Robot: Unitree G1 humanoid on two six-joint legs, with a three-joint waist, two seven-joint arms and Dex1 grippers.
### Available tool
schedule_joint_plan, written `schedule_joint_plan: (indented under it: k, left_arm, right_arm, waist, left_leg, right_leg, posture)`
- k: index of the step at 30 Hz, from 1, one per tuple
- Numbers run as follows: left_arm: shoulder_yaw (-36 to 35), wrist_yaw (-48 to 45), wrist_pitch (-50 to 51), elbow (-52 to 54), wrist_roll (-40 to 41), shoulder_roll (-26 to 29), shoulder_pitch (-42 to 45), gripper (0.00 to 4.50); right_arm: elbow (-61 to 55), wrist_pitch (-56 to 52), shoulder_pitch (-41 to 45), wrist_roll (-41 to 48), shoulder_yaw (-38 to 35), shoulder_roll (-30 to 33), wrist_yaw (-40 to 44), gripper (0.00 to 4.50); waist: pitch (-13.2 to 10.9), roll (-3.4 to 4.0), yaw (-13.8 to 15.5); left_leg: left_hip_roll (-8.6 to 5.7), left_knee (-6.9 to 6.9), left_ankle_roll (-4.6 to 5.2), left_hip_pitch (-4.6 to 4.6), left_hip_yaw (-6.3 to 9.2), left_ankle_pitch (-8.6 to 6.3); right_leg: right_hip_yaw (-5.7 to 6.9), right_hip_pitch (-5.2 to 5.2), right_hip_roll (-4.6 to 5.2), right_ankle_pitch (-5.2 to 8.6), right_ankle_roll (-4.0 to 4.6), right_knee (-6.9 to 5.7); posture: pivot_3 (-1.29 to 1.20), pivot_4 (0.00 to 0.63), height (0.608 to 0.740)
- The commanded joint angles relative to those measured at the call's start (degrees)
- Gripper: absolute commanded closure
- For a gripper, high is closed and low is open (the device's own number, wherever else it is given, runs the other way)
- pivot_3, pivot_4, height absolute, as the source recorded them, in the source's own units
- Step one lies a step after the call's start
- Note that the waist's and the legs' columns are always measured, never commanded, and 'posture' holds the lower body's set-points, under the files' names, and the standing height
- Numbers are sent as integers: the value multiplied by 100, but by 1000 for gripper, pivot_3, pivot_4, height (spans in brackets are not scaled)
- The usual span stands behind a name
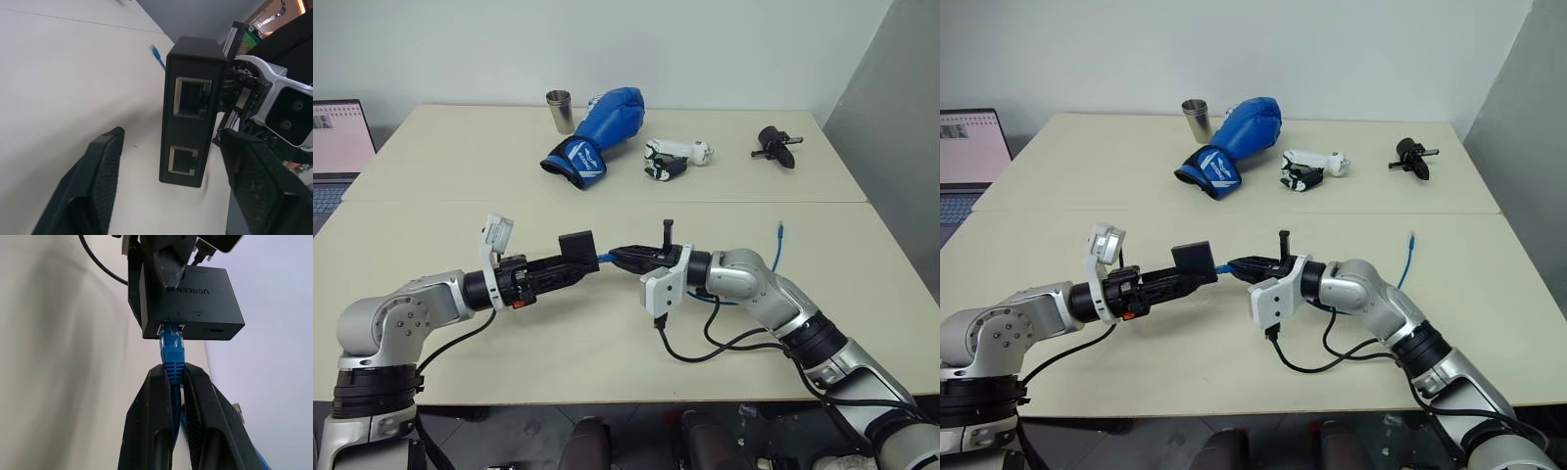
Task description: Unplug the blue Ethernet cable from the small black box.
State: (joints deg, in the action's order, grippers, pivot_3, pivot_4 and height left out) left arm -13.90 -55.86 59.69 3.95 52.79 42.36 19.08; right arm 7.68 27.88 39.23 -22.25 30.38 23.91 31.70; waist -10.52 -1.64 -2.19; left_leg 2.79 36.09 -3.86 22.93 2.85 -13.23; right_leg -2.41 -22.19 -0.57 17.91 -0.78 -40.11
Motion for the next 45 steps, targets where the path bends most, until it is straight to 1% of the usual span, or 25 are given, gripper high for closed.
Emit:
schedule_joint_plan:
  k: [1,4,5,9,10,17,19,20,23,26,27,29,31,33,34,38,45]
  left_arm:
    - [-25,-61,32,60,141,-38,138,2044]
    - [-19,-28,29,65,147,-89,159,2661]
    - [-16,-23,31,71,146,-105,159,2956]
    - [16,12,34,130,161,-162,131,3655]
    - [25,19,34,141,170,-169,124,3707]
    - [32,10,52,125,169,-152,129,3707]
    - [38,2,48,116,151,-139,137,3707]
    - [44,-5,46,112,143,-134,144,3707]
    - [145,-128,-37,105,47,-68,190,3707]
    - [364,-428,-281,113,-202,114,217,3707]
    - [458,-570,-448,112,-347,204,211,3707]
    - [617,-897,-797,73,-606,352,193,3707]
    - [740,-1207,-1116,-14,-807,453,214,3707]
    - [821,-1442,-1349,-98,-919,493,278,3707]
    - [838,-1533,-1433,-131,-949,487,322,3707]
    - [919,-1764,-1532,-62,-933,448,448,3708]
    - [971,-1911,-1413,-101,-894,408,647,3708]
  right_arm:
    - [-187,29,21,43,-220,-39,4,4440]
    - [-204,38,14,28,-202,-74,13,4441]
    - [-209,39,12,20,-194,-89,13,4441]
    - [-237,32,-20,20,-180,-130,22,4441]
    - [-254,17,-32,23,-177,-143,26,4442]
    - [-415,-194,-206,264,-212,-170,314,4442]
    - [-475,-241,-243,310,-249,-156,390,3738]
    - [-511,-252,-257,325,-254,-127,456,3611]
    - [-685,-324,-290,455,-322,-9,681,3023]
    - [-1123,-818,-431,1155,-472,151,1232,2414]
    - [-1442,-1329,-573,1666,-540,244,1565,2232]
    - [-2029,-2353,-809,2518,-692,382,2011,2228]
    - [-2546,-3749,-968,3528,-974,321,2013,2228]
    - [-2824,-4765,-1042,4214,-1206,236,1922,2228]
    - [-2873,-5109,-1056,4431,-1297,177,1842,2228]
    - [-2769,-6054,-973,5017,-1587,-184,1499,2228]
    - [-2416,-6789,-828,5415,-1727,-545,1387,2228]
  waist:
    - [0,0,1]
    - [0,0,7]
    - [0,0,9]
    - [0,0,10]
    - [0,0,10]
    - [0,0,15]
    - [0,0,17]
    - [0,0,17]
    - [0,0,24]
    - [0,0,34]
    - [0,0,34]
    - [0,0,39]
    - [-1,2,43]
    - [-2,4,41]
    - [-2,4,39]
    - [-3,4,33]
    - [-3,5,32]
  left_leg:
    - [0,0,0,0,0,0]
    - [0,0,0,0,0,0]
    - [-1,0,0,0,0,0]
    - [0,0,0,0,0,0]
    - [-1,0,0,0,0,0]
    - [-1,0,0,0,0,0]
    - [-1,0,0,0,-1,0]
    - [-1,0,0,0,-1,0]
    - [-1,0,0,0,0,0]
    - [-3,1,0,1,0,0]
    - [-3,0,0,0,0,0]
    - [-2,0,0,1,2,0]
    - [-2,0,0,0,2,0]
    - [-1,-1,0,0,3,0]
    - [-1,-1,0,-1,2,0]
    - [0,-1,1,-2,4,0]
    - [-2,-1,2,3,-3,-1]
  right_leg:
    - [0,0,0,0,0,0]
    - [0,0,0,0,0,0]
    - [1,1,1,0,0,0]
    - [0,0,1,0,0,0]
    - [0,0,1,0,0,0]
    - [0,1,1,0,0,0]
    - [0,1,2,0,0,0]
    - [0,1,2,0,0,0]
    - [1,1,2,0,0,0]
    - [1,2,3,0,0,1]
    - [1,3,3,0,0,2]
    - [3,4,3,0,0,3]
    - [3,5,3,0,0,4]
    - [4,5,3,0,1,4]
    - [3,5,4,0,1,3]
    - [7,5,1,1,1,2]
    - [5,0,-1,1,0,8]
  posture:
    - [0,150,740]
    - [0,150,740]
    - [0,150,740]
    - [0,150,740]
    - [0,150,740]
    - [0,150,740]
    - [0,150,740]
    - [0,150,740]
    - [0,150,740]
    - [0,150,740]
    - [0,150,740]
    - [0,150,740]
    - [0,150,740]
    - [0,150,740]
    - [0,150,740]
    - [0,150,740]
    - [0,150,740]
